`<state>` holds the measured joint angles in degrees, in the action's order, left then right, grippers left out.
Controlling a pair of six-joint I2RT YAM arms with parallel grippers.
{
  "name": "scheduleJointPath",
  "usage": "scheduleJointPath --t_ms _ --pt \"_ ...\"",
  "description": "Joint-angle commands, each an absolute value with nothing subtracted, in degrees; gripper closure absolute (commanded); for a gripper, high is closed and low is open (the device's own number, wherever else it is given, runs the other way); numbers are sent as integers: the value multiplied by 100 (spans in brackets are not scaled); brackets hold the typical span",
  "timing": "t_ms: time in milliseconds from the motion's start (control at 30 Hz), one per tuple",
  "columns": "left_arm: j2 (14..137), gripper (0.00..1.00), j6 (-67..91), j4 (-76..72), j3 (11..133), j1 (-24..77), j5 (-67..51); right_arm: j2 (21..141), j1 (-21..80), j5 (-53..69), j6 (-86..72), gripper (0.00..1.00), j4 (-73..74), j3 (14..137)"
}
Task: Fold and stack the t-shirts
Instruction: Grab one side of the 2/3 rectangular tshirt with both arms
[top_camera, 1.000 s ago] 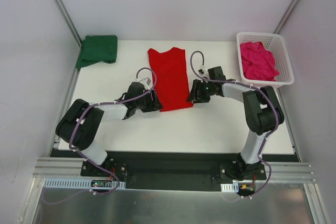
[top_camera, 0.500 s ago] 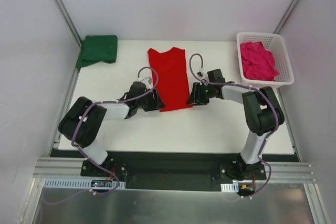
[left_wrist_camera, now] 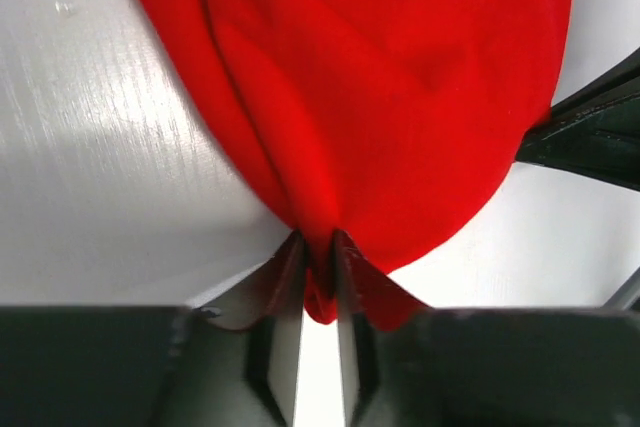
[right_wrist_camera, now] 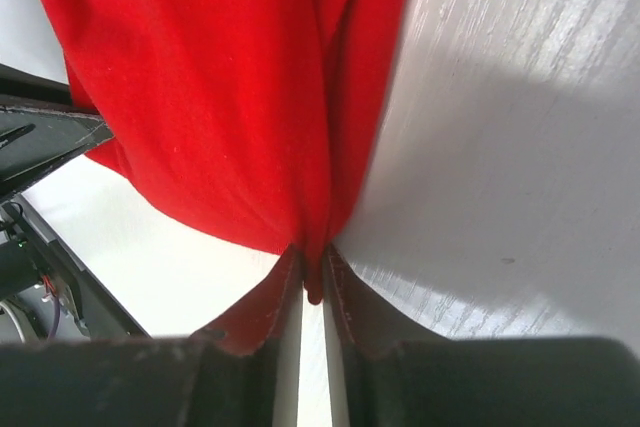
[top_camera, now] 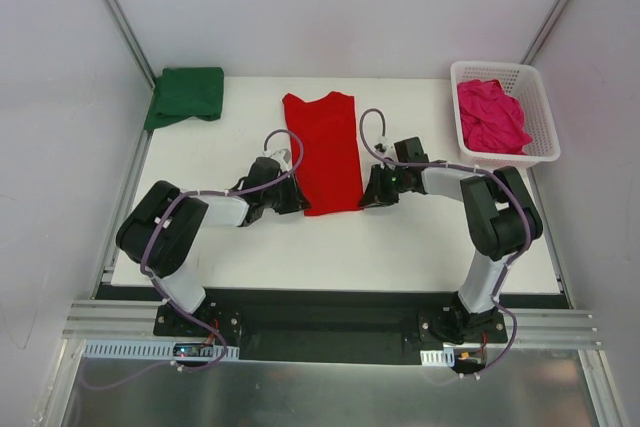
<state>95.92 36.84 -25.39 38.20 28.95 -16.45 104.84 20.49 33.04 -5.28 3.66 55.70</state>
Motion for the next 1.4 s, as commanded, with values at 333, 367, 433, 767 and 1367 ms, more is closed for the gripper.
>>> scheduleJointPath --t_ms 333,367,433,767,1367 --pt "9299 100 3604 -2171 3402 3006 -1881 9854 2267 3305 -501 95 475 5098" --pt "9160 100 3586 -2127 3297 3023 -1890 9774 2320 3279 -536 95 466 4976" --pt "9001 100 3568 -1970 3182 3093 -1881 9616 2373 3243 -589 95 475 4835" --pt "7332 100 3805 -1083 2233 3445 -1828 8483 3190 2875 -957 96 721 4052" --pt "5353 99 3859 518 2346 3507 -1644 6803 4720 1337 -1530 96 1740 3875"
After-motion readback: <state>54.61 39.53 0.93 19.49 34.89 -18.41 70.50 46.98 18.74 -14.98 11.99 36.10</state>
